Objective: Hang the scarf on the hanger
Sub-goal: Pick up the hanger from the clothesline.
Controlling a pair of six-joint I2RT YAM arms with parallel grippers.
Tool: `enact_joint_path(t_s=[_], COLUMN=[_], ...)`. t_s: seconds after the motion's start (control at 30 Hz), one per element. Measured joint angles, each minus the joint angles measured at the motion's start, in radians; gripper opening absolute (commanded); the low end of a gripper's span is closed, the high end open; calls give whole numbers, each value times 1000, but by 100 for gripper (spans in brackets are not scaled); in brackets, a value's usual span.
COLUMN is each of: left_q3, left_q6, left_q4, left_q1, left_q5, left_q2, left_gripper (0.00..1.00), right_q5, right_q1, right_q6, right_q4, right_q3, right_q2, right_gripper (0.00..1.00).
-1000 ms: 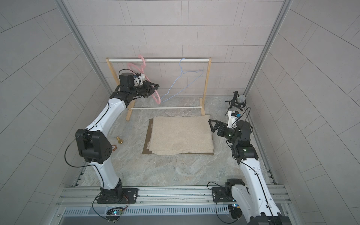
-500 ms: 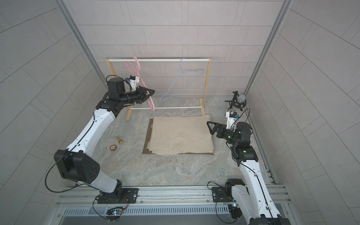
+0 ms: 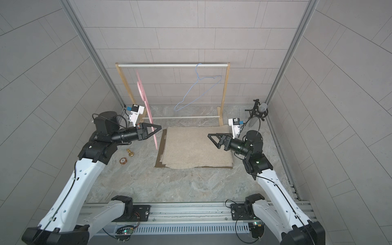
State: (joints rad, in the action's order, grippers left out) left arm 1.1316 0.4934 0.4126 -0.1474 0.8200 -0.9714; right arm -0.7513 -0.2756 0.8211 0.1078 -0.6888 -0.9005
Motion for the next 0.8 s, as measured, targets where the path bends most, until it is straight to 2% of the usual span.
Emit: enact_joint_path(t_s=[0.13,0.4,0.57,0.8], left_q3=[-27,12,35,45], left_q6=[-12,-47,-75,-94], left_q4=[-41,-93,-93,-109], left_q1=[-23,-233,-315,-345], left_q5=[88,206,217,237], left_q2=[72,-27,-71,-79], left_gripper=[0,0,0,0], right_q5=[15,45,52,60], right_q1=[-99,-244,-270,-283], right_q6=[59,137,183,233], right_q4=[40,141,182,221], right_q3=[-88,-318,-373,-391], right_q2=[-91,-278,-367,-428], right_gripper=[97,96,93,81])
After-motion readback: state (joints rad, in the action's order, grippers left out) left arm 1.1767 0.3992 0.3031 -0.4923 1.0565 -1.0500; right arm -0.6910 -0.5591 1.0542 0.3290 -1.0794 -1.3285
